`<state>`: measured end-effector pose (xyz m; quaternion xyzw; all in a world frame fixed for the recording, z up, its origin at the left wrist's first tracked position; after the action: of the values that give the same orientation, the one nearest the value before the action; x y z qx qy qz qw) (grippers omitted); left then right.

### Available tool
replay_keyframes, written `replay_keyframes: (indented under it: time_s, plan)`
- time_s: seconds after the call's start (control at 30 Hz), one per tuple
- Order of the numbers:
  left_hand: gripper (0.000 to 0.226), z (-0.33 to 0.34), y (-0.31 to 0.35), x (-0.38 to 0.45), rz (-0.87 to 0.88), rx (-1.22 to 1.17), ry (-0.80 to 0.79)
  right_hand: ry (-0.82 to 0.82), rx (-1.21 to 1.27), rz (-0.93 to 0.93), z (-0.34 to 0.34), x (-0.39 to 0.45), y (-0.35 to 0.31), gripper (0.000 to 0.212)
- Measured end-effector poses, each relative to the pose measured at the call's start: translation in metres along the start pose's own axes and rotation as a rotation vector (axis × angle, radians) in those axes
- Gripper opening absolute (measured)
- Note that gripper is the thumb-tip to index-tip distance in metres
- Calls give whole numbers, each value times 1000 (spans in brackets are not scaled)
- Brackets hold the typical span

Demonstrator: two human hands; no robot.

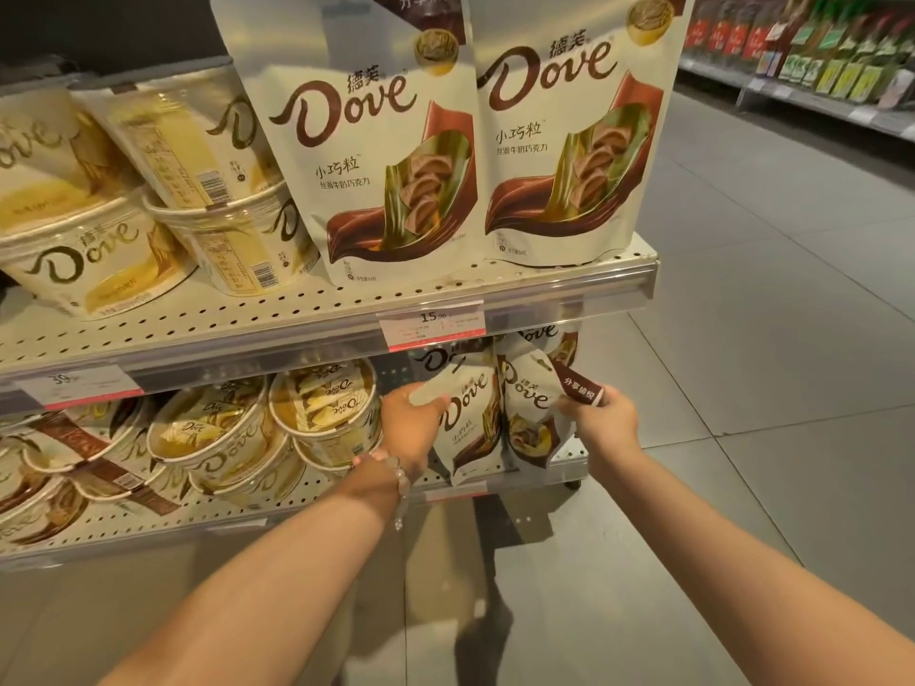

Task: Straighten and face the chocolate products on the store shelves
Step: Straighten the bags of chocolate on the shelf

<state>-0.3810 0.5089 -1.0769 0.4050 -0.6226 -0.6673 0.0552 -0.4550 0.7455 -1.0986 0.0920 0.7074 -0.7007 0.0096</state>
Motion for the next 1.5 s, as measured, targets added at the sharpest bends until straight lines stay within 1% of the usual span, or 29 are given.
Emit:
replay_keyframes:
  time_s: [0.1,0.17,0.2,0.27,0.37,0.53,0.6,0.67,0.77,0.83,0.97,1.07,1.13,1.2,1.33,1.5]
  plan:
    - [19,-5,3,7,-4,80,-7,-51,-48,-30,0,13,-3,18]
    - [14,-10,6,12,-1,107,-14,-77,-82,-47,-4,23,-6,24]
    - [17,-13,7,15,0,118,-4,-90,-87,-58,-6,28,-7,27]
    - [17,-20,9,20,-11,120,8,-118,-92,-78,-10,35,-9,30]
    - [10,-25,7,25,-49,75,5,-156,-87,-81,-13,39,-9,29]
    - [27,-20,-9,18,-71,-5,-80,-208,-1,-79,-10,30,-6,36]
    - [30,-19,-19,16,-92,11,-79,-225,14,-50,-8,26,2,41]
    - [33,-18,-27,15,-120,48,-56,-234,-11,15,-7,24,15,40]
    - [31,-14,-32,17,-153,55,-61,-255,-70,121,-5,24,34,35]
    - [30,-14,-33,20,-175,85,-48,-275,-95,144,-3,26,38,33]
    - [28,-16,-32,23,-190,133,-21,-269,-119,146,-4,35,35,32]
    - [26,-17,-30,24,-194,125,-13,-272,-158,138,-6,43,31,31]
    - [23,-17,-29,26,-196,115,0,-279,-173,127,-6,47,28,26]
    - [16,-17,-28,27,-195,89,15,-283,-169,110,-5,50,24,20]
    - [18,-18,-27,28,-196,20,55,-266,-176,84,-6,58,20,26]
    - [9,-17,-24,26,-194,-52,81,-253,-180,78,-4,62,21,32]
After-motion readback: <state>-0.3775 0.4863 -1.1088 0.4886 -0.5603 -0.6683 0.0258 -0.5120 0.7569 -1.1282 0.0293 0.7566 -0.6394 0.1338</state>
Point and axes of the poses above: each hand's wrist, its own x-axis towards the middle knuckle, its own z-axis out of the palm, y = z × x, the point moved 8 cm from there along x, towards the middle knuckle, and after that the axes turned 12 degrees about -z, right-handed, at the moved point
